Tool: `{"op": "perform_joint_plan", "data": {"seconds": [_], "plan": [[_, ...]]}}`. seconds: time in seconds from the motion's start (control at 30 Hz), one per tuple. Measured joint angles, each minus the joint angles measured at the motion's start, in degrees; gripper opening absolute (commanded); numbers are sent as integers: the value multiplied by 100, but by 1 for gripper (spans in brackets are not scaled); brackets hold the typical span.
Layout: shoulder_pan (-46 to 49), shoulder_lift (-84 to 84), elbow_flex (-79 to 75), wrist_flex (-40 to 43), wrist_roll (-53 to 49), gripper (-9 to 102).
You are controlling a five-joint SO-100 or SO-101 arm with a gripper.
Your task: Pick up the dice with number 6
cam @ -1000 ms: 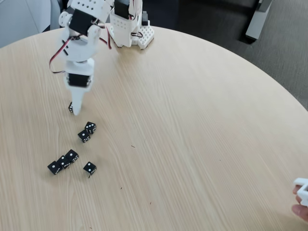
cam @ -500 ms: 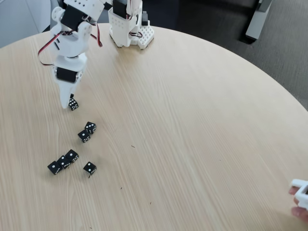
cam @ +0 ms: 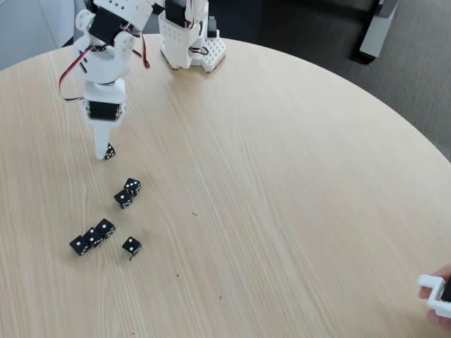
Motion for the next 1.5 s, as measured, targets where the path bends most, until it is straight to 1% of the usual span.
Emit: {"op": "perform_joint_plan", "data": {"seconds": [0.4, 0.67, 1.0, 1.13, 1.23, 1.4, 1.5], "plan": [[0, 0, 0, 0, -1354, 19], [0, 0, 0, 0, -2285, 17], [0, 0, 0, 0, -2786, 10], [0, 0, 0, 0, -2953, 9], [0, 0, 0, 0, -3059, 0], [0, 0, 0, 9, -3050, 0], [-26, 0, 0, 18, -2874, 0]]}}
